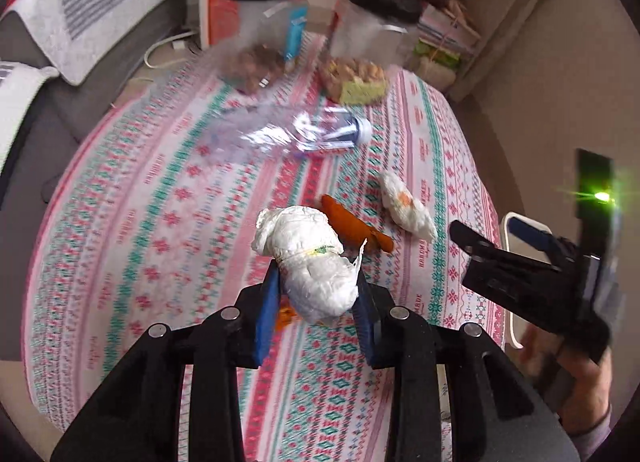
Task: Collect trash
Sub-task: 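Grasp a crumpled white tissue wad with the left gripper and lift, then grasp the second white tissue wad with the right gripper while left holds its wad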
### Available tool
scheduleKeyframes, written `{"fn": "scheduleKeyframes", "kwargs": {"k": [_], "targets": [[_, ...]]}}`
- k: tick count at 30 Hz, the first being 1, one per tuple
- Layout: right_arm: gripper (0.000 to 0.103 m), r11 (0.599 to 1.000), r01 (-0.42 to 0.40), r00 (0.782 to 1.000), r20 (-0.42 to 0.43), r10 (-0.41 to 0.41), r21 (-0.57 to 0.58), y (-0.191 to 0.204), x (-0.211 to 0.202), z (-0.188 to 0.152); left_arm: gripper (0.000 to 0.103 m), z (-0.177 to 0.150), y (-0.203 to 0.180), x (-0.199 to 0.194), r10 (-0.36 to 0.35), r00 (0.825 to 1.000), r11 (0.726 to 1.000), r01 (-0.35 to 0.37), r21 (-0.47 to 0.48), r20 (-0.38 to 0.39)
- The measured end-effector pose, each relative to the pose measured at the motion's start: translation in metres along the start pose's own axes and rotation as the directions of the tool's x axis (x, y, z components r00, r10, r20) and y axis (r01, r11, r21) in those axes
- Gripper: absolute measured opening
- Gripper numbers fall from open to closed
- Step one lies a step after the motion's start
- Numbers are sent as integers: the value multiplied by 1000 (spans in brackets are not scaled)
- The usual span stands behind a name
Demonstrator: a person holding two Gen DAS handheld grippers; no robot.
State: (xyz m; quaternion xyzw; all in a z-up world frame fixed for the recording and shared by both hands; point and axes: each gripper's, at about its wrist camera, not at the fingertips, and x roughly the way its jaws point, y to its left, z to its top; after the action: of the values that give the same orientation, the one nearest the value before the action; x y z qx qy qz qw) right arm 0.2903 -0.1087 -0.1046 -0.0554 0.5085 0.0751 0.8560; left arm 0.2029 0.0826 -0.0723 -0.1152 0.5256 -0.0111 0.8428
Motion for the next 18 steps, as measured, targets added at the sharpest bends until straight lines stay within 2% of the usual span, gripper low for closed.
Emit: {"fn": "scheduleKeyframes", "kwargs": {"k": [4,9,11,13,18], "targets": [[76,999,-36,999,-24,36,-6,17,20,8,33,-3,21,-18,35,999,999,-34,-6,37],[74,999,-34,998,-60,32,-27,36,47,12,34,-6,44,-29,53,997,998,-52,-20,54],[69,999,-41,996,-74,39,-31,40,56,13,34,-6,51,-32,57,997,998,-56,-24,59],[38,998,-47,993,-109,43,-37,44,65,13,34,-6,55,-33,68,996,997,-67,-25,65],[36,997,-77,995,-71,76,-14,46,51,17,34,-5,68,-38,88,993,995,-84,-44,79]]}}
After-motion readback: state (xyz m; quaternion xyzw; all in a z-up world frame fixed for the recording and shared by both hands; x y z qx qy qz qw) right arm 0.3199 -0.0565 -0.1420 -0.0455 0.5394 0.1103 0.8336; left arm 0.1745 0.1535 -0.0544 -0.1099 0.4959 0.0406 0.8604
